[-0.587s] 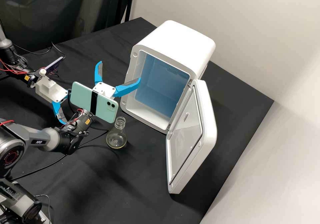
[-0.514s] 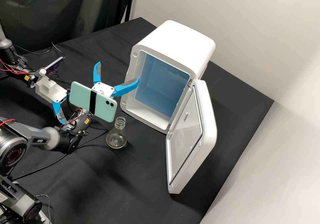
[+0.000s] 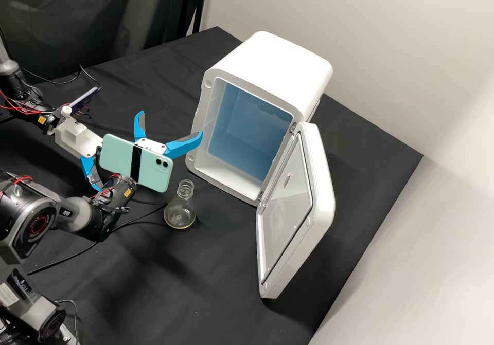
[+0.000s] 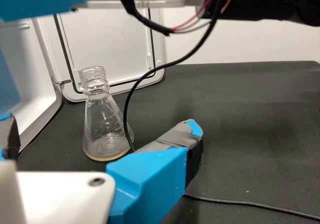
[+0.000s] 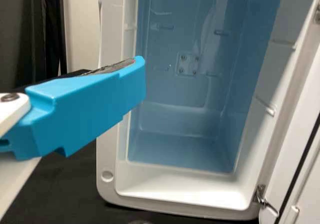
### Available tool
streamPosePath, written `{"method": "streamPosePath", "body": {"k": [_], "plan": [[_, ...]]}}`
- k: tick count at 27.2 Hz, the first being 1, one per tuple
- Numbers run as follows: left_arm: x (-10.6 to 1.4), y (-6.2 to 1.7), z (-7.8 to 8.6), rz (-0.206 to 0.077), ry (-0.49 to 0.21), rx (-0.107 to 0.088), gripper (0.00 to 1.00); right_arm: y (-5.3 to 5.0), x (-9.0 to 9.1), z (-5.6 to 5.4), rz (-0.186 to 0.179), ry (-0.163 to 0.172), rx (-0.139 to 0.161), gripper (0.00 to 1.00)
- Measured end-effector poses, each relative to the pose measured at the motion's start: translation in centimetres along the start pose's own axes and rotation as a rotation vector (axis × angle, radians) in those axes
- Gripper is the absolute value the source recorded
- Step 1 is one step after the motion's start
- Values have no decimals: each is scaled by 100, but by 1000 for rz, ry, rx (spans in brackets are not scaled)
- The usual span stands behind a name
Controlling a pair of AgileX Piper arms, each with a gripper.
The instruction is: Place the flask in the incubator
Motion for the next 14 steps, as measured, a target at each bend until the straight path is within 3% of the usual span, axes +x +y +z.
{"method": "streamPosePath", "body": {"k": [7,14], "plan": [[0,0,0,0,0,0,100,-49,-105,68,-25,-33,0,100],[0,0,0,0,0,0,100,-107,-127,110,-50,-49,-20,100]]}}
